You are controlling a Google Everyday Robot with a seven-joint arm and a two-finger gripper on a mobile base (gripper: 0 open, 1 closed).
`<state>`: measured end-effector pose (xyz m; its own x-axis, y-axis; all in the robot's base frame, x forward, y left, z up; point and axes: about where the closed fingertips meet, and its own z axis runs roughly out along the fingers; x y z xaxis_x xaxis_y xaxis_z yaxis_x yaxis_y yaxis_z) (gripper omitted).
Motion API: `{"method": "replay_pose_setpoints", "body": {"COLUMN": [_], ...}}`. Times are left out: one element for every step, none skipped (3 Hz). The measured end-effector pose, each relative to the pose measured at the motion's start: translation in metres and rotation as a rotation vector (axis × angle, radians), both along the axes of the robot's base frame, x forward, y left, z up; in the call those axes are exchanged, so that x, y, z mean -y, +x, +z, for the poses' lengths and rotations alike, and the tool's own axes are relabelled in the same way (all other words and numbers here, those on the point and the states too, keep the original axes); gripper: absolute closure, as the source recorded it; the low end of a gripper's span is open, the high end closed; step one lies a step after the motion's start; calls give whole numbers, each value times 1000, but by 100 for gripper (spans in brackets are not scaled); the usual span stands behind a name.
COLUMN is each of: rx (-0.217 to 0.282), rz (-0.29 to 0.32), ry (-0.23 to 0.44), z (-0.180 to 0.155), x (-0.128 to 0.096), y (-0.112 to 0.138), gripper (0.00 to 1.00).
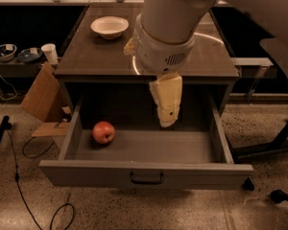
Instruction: Pick apple from top drawer and place on counter
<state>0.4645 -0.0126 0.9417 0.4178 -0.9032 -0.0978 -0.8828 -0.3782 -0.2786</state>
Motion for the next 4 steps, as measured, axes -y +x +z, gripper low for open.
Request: {"method": "replay_pose_setpoints", "body": {"rx": [13,13,-5,-40], "rz": [155,155,137,120], "ry": [-28,-28,19,83], "z": [-31,-31,-46,-76], "x": [-26,-26,-30,-47], "y": [12,12,20,40], "gripper": [0,0,0,0]}}
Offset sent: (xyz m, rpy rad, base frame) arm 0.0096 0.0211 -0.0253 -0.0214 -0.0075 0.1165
